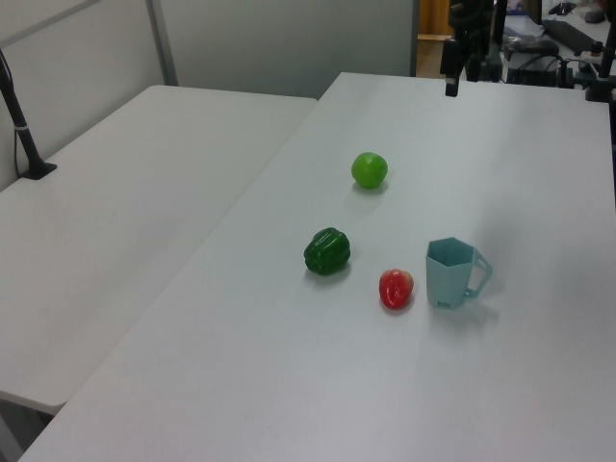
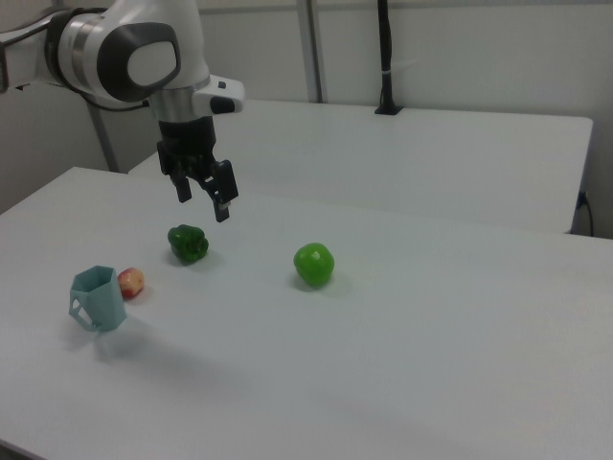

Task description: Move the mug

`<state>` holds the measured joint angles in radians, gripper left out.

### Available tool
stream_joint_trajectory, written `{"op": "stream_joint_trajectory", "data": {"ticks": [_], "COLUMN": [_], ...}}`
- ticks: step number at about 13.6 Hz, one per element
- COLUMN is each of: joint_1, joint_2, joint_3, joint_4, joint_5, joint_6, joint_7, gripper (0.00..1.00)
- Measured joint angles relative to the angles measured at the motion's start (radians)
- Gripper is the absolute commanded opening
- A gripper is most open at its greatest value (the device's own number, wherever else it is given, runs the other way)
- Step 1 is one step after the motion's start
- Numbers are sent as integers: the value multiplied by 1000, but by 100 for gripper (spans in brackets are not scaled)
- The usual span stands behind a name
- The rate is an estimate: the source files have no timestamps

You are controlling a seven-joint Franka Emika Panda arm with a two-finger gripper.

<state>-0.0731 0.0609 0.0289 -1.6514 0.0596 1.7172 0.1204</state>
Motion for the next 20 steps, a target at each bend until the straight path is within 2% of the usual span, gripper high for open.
{"op": "stream_joint_trajectory", "data": {"ticks": [5,11,20], "joint_1": [91,184,224], "joint_2": [-15,-12,-17], "joint_3": [4,7,7], "joint_4": [1,-26,-84], "joint_5": [62,71,71], "joint_6": [-36,-107,-117], "joint_7": [0,17,22], "gripper": [100,100,100]}}
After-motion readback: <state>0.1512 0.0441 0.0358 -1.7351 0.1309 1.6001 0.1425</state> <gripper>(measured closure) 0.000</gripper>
